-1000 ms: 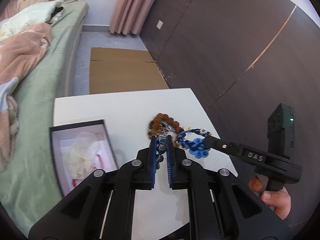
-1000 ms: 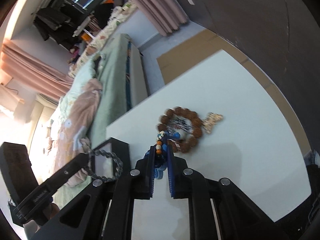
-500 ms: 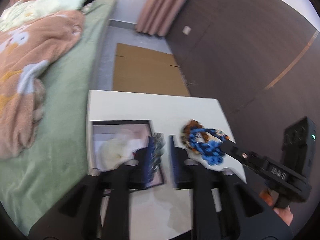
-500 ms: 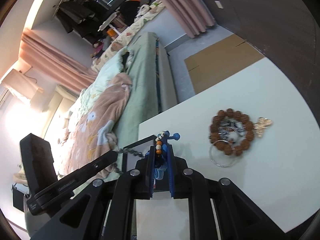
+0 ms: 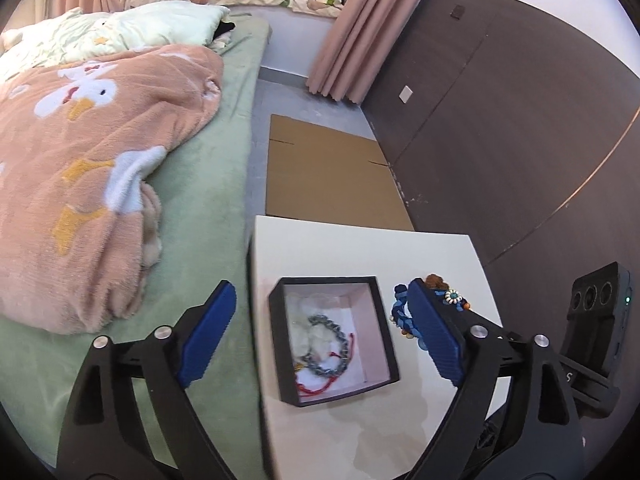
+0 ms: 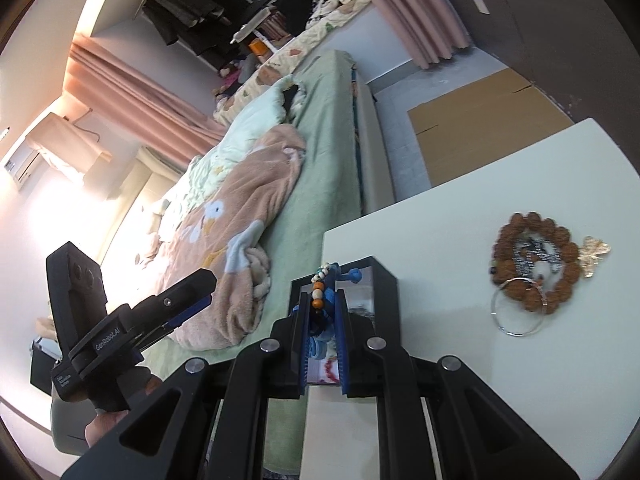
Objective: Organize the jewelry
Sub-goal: 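Carry both bracelets into the black box and open both tools, then lower the left tool and grasp the silver hoop while the right tool approaches the gold butterfly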
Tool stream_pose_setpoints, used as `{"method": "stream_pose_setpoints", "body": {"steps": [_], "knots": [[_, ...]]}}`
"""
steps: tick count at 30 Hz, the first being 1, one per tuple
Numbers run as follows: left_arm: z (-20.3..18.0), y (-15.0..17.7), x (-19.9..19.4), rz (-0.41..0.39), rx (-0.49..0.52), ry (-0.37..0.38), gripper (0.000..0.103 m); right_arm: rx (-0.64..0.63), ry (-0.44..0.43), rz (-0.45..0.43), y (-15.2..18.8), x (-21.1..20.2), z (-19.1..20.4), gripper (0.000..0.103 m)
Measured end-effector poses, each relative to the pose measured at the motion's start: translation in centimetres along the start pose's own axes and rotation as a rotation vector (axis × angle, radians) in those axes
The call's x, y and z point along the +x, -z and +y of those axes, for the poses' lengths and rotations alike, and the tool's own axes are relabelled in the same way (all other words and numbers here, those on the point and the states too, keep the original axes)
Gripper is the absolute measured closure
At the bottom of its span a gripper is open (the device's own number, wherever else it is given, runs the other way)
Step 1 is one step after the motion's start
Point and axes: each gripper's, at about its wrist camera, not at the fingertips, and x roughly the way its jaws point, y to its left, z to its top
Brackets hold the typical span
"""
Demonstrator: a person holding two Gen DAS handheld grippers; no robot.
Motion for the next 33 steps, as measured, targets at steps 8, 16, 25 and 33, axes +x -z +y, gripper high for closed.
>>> {"method": "stream_pose_setpoints", "body": {"steps": [8, 16, 25, 33], "knots": [[2.1, 0.0, -0.7, -0.016, -0.022, -0.007, 0.006, -0.015, -0.017, 0.048, 0.3, 2.8, 1.1, 0.047], [1.9, 0.0, -0.8, -0.006, -0.014, 0.01, 0.006, -0.024, 0.056, 0.003, 0.0, 0.0, 0.2, 0.027], [-0.9, 0.3, 0.2, 0.02, 0.041, 0.03, 0.006, 0.0, 0.091, -0.013, -0.7, -3.3, -2.2, 0.021], [-4.6, 0.8, 2.1, 0.051, 0.095, 0.058, 0.006, 0.083, 0.155, -0.051, -1.2, -5.7, -5.9, 0.008]]}}
